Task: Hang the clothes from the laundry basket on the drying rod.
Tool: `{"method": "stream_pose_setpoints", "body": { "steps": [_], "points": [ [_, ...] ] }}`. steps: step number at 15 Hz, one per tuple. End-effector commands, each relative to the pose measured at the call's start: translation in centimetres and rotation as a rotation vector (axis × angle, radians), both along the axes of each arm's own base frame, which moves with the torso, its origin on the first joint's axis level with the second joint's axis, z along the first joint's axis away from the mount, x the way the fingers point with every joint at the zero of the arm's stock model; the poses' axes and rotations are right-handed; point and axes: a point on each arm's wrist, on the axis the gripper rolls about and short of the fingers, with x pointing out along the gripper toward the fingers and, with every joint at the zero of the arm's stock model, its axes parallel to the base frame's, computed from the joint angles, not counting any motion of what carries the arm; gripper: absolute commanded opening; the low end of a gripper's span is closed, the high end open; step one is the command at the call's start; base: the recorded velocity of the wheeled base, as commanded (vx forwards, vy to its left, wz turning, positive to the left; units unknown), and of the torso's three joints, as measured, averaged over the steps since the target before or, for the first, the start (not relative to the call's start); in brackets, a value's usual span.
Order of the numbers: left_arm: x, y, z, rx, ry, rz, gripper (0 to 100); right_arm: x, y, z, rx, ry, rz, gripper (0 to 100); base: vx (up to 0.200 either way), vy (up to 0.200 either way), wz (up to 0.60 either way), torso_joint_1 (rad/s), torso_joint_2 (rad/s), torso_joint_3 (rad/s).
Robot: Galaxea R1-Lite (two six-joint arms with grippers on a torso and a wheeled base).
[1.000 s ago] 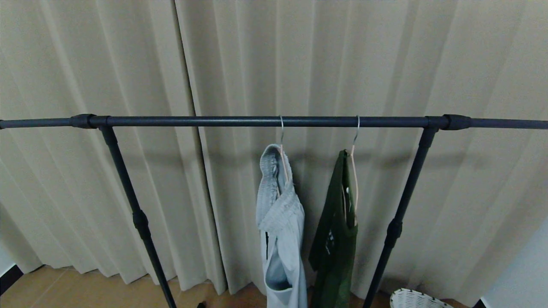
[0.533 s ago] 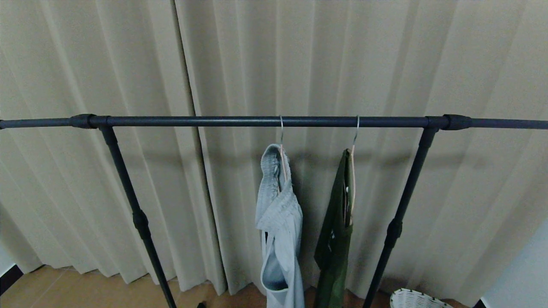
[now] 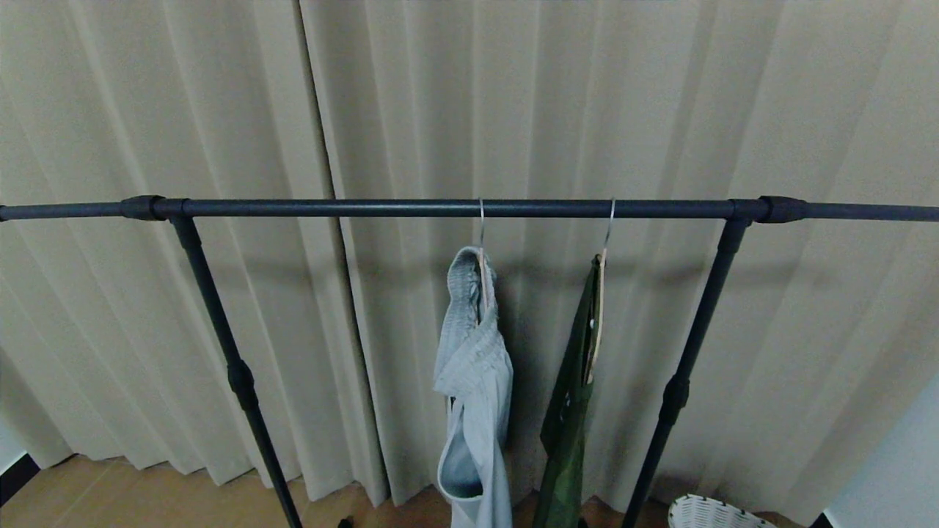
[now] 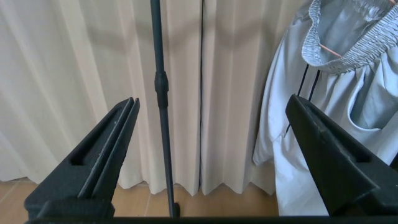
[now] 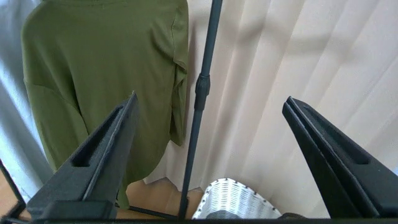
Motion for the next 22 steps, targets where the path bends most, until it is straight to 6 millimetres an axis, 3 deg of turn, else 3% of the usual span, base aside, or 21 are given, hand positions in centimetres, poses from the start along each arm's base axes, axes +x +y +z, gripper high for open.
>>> {"method": "stream_pose_setpoints", "body": {
  "steps": [1,22],
  "points": [
    [0.00,0.00,0.00,0.000,-0.001,0.000,100,-0.01,-0.01,0.00,0.010,-0.001,-0.003,100,0.000,0.000,0.00,0.000,0.00,0.000],
    [0.00,0.00,0.00,0.000,-0.001,0.000,100,-0.01,-0.02,0.02,0.042,0.002,-0.009,100,0.000,0.000,0.00,0.000,0.00,0.000]
  ]
}}
